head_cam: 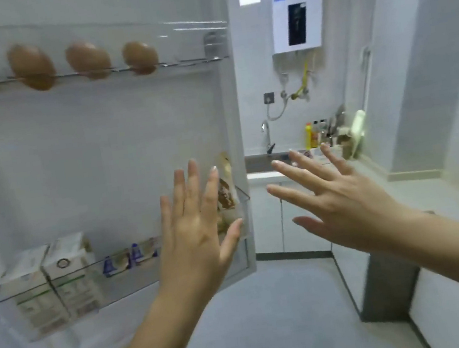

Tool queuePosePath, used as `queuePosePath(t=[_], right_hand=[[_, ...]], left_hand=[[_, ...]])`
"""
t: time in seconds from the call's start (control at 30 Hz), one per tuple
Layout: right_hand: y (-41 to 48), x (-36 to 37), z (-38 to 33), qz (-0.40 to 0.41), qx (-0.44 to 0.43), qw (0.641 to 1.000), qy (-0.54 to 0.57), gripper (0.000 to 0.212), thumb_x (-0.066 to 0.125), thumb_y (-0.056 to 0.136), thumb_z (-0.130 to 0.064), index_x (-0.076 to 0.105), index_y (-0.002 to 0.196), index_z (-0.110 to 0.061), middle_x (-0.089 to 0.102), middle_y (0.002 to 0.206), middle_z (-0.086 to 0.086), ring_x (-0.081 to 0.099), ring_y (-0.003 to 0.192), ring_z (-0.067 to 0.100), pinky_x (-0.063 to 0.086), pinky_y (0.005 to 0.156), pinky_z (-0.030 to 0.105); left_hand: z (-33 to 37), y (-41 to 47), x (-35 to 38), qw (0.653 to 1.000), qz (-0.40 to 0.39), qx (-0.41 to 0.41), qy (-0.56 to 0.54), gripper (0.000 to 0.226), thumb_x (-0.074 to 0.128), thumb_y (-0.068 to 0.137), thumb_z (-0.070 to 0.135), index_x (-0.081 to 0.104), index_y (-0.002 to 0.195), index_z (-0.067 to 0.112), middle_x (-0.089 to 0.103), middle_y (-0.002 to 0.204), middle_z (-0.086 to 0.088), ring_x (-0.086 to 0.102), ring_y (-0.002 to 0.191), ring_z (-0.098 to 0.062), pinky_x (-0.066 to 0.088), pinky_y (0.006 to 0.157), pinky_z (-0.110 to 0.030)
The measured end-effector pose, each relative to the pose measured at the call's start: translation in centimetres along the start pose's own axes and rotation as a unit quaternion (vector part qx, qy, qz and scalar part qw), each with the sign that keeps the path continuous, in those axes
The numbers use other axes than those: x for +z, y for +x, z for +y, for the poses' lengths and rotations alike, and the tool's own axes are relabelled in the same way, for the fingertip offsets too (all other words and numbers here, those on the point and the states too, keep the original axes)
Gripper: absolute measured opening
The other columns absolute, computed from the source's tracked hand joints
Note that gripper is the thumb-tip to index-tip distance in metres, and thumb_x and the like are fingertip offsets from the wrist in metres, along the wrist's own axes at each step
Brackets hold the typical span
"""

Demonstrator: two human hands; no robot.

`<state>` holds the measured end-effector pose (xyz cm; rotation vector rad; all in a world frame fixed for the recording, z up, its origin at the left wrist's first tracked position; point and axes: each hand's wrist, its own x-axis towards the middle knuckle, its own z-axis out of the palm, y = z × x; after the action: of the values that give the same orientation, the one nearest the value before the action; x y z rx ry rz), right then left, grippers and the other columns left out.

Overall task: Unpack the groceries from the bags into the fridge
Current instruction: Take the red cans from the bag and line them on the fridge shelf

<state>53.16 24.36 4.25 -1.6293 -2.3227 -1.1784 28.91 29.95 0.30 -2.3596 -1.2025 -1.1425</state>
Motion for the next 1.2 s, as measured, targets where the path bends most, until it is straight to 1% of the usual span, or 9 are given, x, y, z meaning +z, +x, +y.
queuePosePath(t=[0.13,0.23,0.3,0.47,0.6,0.83,0.97,1.07,1.2], right_hand=[[-6.7,2.7,3.5,-0.05,0.138,0.989,0.0,0.06,0.031,0.092,-0.051,0.04,0.145,-0.026,0.036,0.154,0.013,0.03,0.143,0.036,0.023,0.111,0.066],[-11.7,4.7,5.6,-0.083,0.251,0.965,0.002,0.062,0.029,0.092,-0.054,0.035,0.148,-0.027,0.032,0.157,0.012,0.025,0.145,0.036,0.013,0.111,0.065],[-14.9,5.9,7.0,-0.106,0.32,0.941,0.001,0.064,0.03,0.091,-0.054,0.033,0.148,-0.027,0.029,0.158,0.012,0.022,0.146,0.037,0.012,0.111,0.065],[-22.3,8.3,9.3,-0.157,0.449,0.88,-0.009,0.065,0.029,0.091,-0.054,0.035,0.149,-0.025,0.029,0.157,0.014,0.022,0.146,0.038,0.02,0.11,0.069],[-27.9,10.1,10.9,-0.182,0.551,0.815,0.0,0.066,0.024,0.094,-0.055,0.024,0.153,-0.027,0.018,0.162,0.01,0.01,0.149,0.035,0.016,0.113,0.067],[-36.9,10.4,12.5,-0.203,0.676,0.708,-0.023,0.068,0.035,0.098,-0.054,0.006,0.155,-0.032,-0.003,0.164,0.005,-0.011,0.15,0.029,0.003,0.118,0.059],[-41.8,8.4,12.4,-0.203,0.731,0.65,-0.031,0.069,0.033,0.099,-0.055,-0.003,0.154,-0.036,-0.014,0.163,0.0,-0.021,0.148,0.025,-0.004,0.119,0.055],[-45.9,6.3,11.8,-0.202,0.764,0.611,-0.039,0.069,0.031,0.099,-0.055,-0.008,0.153,-0.039,-0.02,0.162,-0.003,-0.024,0.147,0.023,-0.007,0.12,0.053],[-51.6,3.6,11.7,-0.206,0.797,0.566,-0.048,0.069,0.032,0.099,-0.055,-0.006,0.154,-0.038,-0.017,0.162,-0.001,-0.022,0.148,0.023,-0.006,0.12,0.053]], left_hand=[[6.7,0.5,6.5,0.996,-0.064,0.022,-0.05,0.076,0.033,0.091,0.058,0.009,0.154,0.024,-0.001,0.164,-0.005,-0.005,0.15,-0.025,0.005,0.116,-0.057],[12.0,0.9,11.3,0.988,-0.108,0.046,-0.097,0.074,0.026,0.093,0.064,0.004,0.154,0.027,-0.006,0.163,-0.003,-0.009,0.15,-0.023,0.001,0.116,-0.057],[15.8,1.4,14.4,0.98,-0.139,0.062,-0.127,0.078,0.025,0.089,0.064,0.0,0.154,0.028,-0.011,0.163,-0.003,-0.015,0.149,-0.022,-0.001,0.116,-0.057],[24.7,2.2,21.4,0.956,-0.196,0.09,-0.201,0.079,0.037,0.091,0.057,0.003,0.156,0.026,-0.013,0.162,-0.002,-0.018,0.148,-0.023,-0.003,0.117,-0.056],[31.0,2.7,25.7,0.928,-0.234,0.112,-0.268,0.078,0.042,0.093,0.054,0.005,0.155,0.026,-0.011,0.162,-0.001,-0.021,0.146,-0.02,-0.004,0.116,-0.054],[40.8,1.8,29.8,0.869,-0.301,0.185,-0.347,0.077,0.044,0.094,0.051,0.004,0.155,0.026,-0.01,0.162,-0.001,-0.022,0.146,-0.019,-0.005,0.118,-0.051],[46.4,0.2,29.9,0.831,-0.328,0.246,-0.375,0.075,0.041,0.095,0.051,0.002,0.155,0.027,-0.013,0.162,-0.001,-0.022,0.147,-0.02,-0.005,0.117,-0.05],[50.6,-1.8,29.5,0.803,-0.344,0.283,-0.397,0.076,0.041,0.095,0.052,0.001,0.155,0.029,-0.014,0.162,0.001,-0.022,0.147,-0.02,-0.004,0.118,-0.051],[56.3,-5.0,29.0,0.779,-0.361,0.312,-0.407,0.075,0.044,0.095,0.049,0.004,0.155,0.027,-0.014,0.162,0.0,-0.021,0.147,-0.022,-0.001,0.117,-0.054]])
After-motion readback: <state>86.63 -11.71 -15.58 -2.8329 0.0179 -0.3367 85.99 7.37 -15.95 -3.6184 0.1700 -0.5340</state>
